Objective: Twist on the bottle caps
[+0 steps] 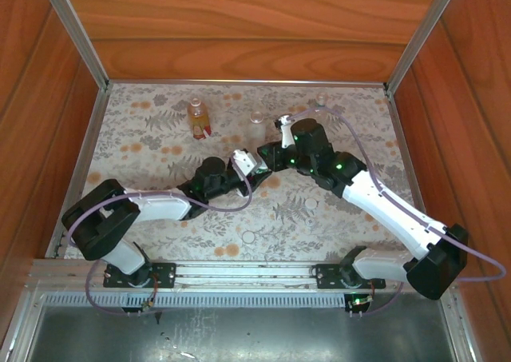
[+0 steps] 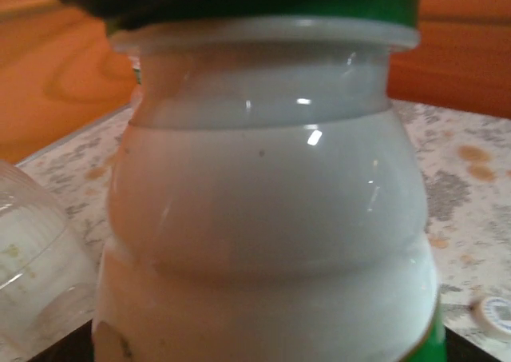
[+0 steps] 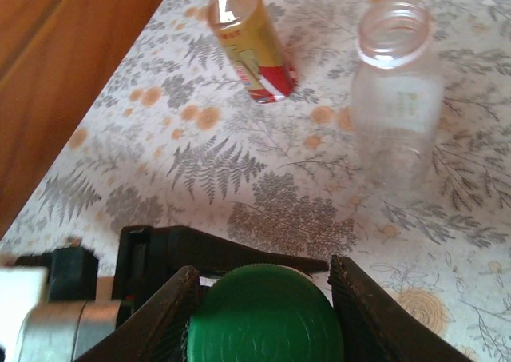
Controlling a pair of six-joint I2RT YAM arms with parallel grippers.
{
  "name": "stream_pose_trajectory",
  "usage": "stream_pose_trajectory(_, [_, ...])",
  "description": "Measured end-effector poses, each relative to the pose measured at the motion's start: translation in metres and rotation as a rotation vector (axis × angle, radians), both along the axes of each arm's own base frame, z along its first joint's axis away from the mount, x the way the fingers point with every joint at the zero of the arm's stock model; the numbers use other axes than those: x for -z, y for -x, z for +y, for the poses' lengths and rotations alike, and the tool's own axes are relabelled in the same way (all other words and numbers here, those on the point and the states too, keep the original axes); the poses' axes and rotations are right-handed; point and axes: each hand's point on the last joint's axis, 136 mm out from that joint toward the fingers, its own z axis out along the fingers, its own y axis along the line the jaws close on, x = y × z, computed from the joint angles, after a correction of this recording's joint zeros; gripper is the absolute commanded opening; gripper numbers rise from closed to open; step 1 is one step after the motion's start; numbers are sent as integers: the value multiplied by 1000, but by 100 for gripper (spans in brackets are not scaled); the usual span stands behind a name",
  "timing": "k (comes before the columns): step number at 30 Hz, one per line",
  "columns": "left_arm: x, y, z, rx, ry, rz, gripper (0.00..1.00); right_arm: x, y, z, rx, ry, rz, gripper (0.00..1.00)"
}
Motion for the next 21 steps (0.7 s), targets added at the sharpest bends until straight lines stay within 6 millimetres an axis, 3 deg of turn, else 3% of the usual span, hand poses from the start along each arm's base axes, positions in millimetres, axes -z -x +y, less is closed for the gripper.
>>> stream_pose_trajectory(2, [2,-2,1,-16,-15,-14,53,1,-2,-1,26,-3,6,0])
stream_pose_trajectory(3, [1,-3,1,-17,-17,-18,53,1,-2,-1,33,-3,3,9])
stream_pose_trajectory(4, [0,-3,1,-12,-13,-20,53,0,-2,-1,33,-5,-1,23])
stream_pose_trajectory(7, [-4,-1,2,41,11,-16,53,-6,-1,-1,18,-9,-24,49])
stream_pose_trajectory(10, [-9,-1,8,85,54,7,53,-13,5,-2,-16,-9,-48,62])
stream_pose_trajectory(15, [-12,-7,25,138,115,77,54,-46,22,-13,-83,-42,-153,68])
stream_pose_trajectory(18, [-18,11,21,249,144,112,54,-59,32,-19,-136,-63,-218,69])
stream_pose_trajectory(21, [-26,32,19,378,171,145,56,-54,42,-21,-206,-78,-251,70])
